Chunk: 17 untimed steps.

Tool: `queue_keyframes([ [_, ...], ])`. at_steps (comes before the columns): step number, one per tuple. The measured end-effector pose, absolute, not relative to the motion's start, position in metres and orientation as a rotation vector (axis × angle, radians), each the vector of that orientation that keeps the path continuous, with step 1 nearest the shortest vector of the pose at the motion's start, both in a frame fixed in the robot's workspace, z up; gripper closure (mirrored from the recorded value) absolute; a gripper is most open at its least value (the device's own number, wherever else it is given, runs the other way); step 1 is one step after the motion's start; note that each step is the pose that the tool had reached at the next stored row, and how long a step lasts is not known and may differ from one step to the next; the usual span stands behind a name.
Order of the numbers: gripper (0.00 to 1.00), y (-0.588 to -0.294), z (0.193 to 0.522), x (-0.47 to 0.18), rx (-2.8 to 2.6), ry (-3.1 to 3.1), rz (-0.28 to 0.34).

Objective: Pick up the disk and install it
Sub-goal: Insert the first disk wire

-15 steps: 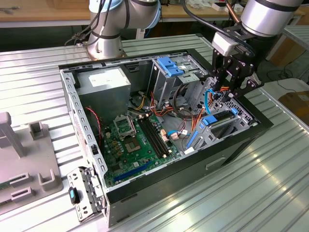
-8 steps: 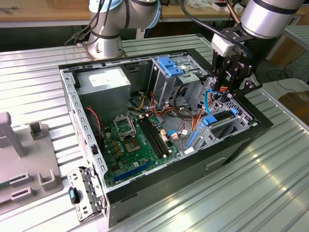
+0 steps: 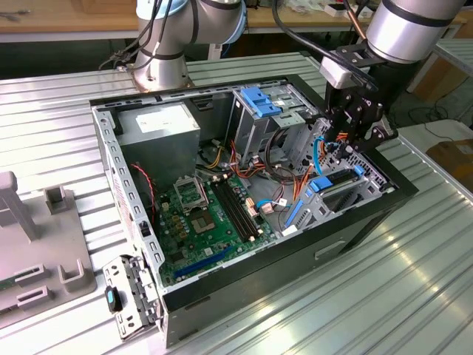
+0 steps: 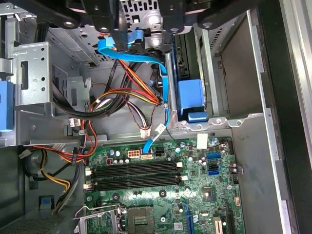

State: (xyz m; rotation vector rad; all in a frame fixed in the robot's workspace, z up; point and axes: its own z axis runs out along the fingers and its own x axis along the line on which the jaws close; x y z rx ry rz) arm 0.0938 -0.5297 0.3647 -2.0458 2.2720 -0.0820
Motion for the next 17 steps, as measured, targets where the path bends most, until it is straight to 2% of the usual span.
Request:
queue_keyframes([
  [1, 0.64, -0.530, 0.365, 0.094, -2.046, 2.272, -0.082],
  [2, 0.76, -0.530, 0.365, 0.094, -2.045, 2.272, -0.082],
  [3, 0.82, -0.530, 0.365, 0.094, -2.045, 2.272, -0.082],
  [4, 0.84, -0.530, 0.365, 0.094, -2.045, 2.273, -0.082],
  [10, 0.84, -0.530, 0.365, 0.094, -2.044, 2.273, -0.082],
  [17, 0.84, -0.545, 0.365, 0.087, -2.045, 2.263, -0.086],
])
